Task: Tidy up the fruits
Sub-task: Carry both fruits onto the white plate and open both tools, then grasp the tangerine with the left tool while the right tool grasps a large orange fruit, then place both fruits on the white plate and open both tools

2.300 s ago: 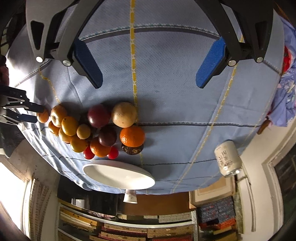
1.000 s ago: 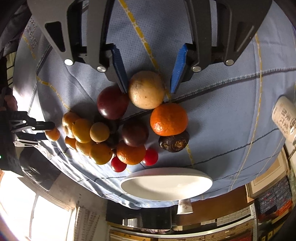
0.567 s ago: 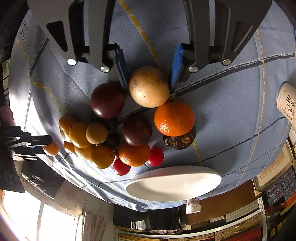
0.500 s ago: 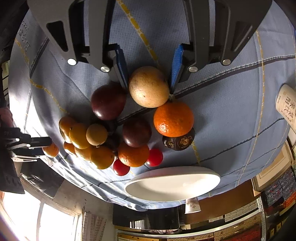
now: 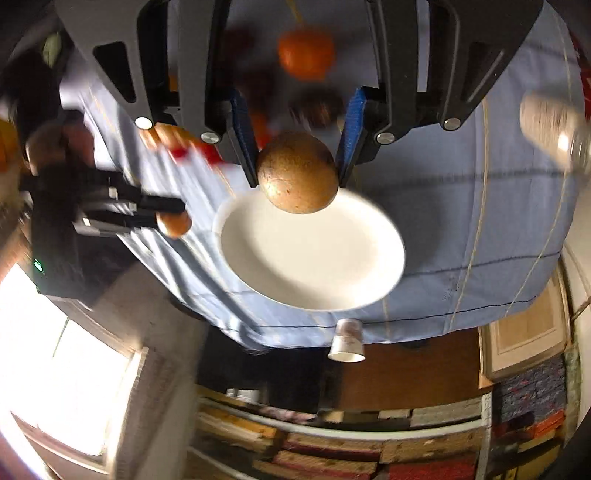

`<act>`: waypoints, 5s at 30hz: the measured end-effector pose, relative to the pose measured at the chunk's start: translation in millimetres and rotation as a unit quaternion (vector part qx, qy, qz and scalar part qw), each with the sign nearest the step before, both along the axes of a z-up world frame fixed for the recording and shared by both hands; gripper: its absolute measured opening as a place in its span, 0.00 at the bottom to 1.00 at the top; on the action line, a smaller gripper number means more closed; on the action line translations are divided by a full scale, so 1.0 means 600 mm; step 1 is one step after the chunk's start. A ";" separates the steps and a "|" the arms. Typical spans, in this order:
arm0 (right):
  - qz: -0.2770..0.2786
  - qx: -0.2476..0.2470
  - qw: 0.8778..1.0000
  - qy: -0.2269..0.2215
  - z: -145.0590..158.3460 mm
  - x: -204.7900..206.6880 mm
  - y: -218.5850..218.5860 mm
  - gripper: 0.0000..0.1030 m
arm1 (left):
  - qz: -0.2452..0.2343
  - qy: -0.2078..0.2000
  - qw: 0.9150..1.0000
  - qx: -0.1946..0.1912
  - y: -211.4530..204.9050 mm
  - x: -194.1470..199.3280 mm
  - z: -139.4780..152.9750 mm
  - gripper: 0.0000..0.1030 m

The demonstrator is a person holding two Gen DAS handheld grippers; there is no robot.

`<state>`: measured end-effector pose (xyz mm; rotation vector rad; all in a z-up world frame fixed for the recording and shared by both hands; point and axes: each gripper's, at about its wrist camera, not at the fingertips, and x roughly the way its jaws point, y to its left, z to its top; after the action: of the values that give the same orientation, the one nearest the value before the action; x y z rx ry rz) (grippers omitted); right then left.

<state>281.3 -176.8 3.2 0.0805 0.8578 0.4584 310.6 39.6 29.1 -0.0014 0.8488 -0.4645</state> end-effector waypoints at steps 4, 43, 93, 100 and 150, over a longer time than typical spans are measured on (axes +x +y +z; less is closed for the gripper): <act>-0.013 -0.010 1.000 0.025 -0.029 0.083 0.025 0.40 | 0.013 0.035 0.999 0.023 -0.040 0.103 -0.033 0.39; -0.054 0.043 0.998 -0.002 -0.096 -0.187 -0.093 0.66 | 0.146 -0.029 0.988 0.037 0.057 -0.212 -0.115 0.95; -0.065 0.073 0.995 0.018 -0.098 -0.179 -0.112 0.44 | 0.094 0.041 0.994 0.029 0.023 -0.147 -0.156 0.45; -0.062 0.087 0.994 0.018 -0.094 -0.177 -0.117 0.44 | 0.102 0.030 0.994 0.019 0.031 -0.149 -0.139 0.44; 0.015 0.119 0.992 -0.039 -0.049 -0.174 -0.085 0.69 | 0.091 -0.078 0.993 0.025 -0.005 -0.200 -0.092 0.96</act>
<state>176.8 -228.1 -26.3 0.2680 0.7248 0.5864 190.3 36.7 -26.2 0.0037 0.6989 -0.2689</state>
